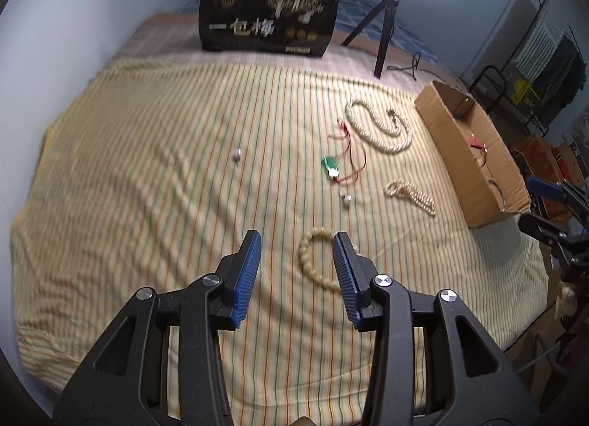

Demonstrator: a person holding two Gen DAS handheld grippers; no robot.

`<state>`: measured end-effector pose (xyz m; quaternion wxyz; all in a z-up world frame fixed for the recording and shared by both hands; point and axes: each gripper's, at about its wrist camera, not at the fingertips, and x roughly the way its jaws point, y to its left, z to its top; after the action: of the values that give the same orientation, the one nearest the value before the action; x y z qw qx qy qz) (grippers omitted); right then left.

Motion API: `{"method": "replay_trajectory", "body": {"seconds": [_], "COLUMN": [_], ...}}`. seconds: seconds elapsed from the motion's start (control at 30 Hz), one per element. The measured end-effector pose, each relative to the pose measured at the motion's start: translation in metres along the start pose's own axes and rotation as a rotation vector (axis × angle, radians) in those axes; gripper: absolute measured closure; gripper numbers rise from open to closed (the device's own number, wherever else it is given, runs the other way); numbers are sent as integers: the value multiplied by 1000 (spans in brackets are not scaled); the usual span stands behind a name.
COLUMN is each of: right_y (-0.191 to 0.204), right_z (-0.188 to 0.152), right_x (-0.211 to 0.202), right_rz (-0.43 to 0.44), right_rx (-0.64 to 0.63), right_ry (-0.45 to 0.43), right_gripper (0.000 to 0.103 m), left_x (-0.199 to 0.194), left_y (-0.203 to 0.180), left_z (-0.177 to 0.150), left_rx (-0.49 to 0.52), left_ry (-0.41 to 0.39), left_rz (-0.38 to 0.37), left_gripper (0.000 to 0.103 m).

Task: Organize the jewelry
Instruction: 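Withdraw both tools from the box back toward the remaining jewelry, then grasp the cream bead bracelet with the left tool while the right tool grasps the pearl bracelet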

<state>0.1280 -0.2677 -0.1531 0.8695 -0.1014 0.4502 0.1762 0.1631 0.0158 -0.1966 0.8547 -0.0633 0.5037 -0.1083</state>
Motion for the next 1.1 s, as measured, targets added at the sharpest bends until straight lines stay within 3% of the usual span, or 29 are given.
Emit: {"method": "replay_trajectory", "body": {"seconds": [0.43, 0.57, 1.1], "right_y": [28, 30, 24], "right_z": [16, 20, 27], "right_x": [71, 88, 139], "right_rz": [57, 62, 53], "right_rx": [-117, -128, -133], "right_ry": [146, 183, 263], "right_gripper": [35, 44, 52], "left_x": [34, 43, 78], "left_y": [1, 3, -6], "left_z": [-12, -13, -12], "left_rx": [-7, -11, 21], "left_ry": [77, 93, 131], "left_rz": [-12, -1, 19], "left_gripper": [62, 62, 62]}}
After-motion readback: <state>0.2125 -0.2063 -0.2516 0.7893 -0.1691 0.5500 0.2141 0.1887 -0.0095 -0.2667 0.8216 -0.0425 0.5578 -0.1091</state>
